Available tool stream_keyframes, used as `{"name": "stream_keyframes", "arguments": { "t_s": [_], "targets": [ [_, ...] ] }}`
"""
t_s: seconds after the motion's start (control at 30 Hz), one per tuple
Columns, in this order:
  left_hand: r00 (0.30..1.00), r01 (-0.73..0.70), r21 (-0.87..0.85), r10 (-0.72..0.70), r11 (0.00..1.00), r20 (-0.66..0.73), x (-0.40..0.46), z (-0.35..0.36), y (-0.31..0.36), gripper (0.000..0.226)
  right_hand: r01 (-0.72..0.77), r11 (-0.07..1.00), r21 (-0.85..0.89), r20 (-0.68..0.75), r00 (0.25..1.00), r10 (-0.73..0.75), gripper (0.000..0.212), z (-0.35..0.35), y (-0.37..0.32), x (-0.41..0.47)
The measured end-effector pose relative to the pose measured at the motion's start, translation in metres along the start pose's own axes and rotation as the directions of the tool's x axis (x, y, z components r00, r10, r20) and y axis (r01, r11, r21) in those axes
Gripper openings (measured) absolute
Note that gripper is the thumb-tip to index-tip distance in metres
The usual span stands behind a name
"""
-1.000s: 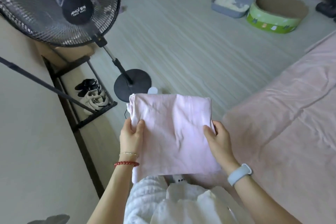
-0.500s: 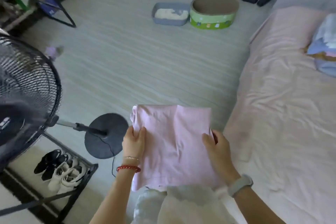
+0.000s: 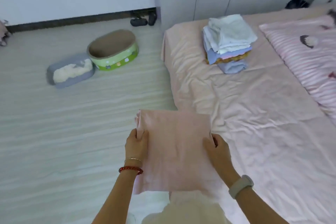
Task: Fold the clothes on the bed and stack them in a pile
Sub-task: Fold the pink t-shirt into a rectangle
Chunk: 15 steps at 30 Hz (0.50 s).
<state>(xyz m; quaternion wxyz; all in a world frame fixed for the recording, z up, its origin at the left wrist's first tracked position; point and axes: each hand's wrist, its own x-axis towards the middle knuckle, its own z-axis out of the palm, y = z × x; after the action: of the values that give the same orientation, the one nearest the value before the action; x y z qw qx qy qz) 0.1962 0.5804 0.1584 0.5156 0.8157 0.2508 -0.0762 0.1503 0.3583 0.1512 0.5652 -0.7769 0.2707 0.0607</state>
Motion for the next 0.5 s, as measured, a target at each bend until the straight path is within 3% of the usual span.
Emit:
{"name": "stream_keyframes", "arguments": {
  "t_s": [0.33, 0.5],
  "targets": [
    [0.945, -0.234, 0.055, 0.214, 0.971, 0.246, 0.179, 0.103, 0.189, 0.030, -0.070, 0.975, 0.212, -0.244, 0.962, 0.122, 0.009, -0.037, -0.098, 0.176],
    [0.856, -0.351, 0.051, 0.298, 0.935, 0.423, 0.280, 0.191, 0.285, 0.007, -0.048, 0.952, 0.302, -0.403, 0.899, 0.173, 0.014, -0.065, -0.139, 0.283]
  ]
}}
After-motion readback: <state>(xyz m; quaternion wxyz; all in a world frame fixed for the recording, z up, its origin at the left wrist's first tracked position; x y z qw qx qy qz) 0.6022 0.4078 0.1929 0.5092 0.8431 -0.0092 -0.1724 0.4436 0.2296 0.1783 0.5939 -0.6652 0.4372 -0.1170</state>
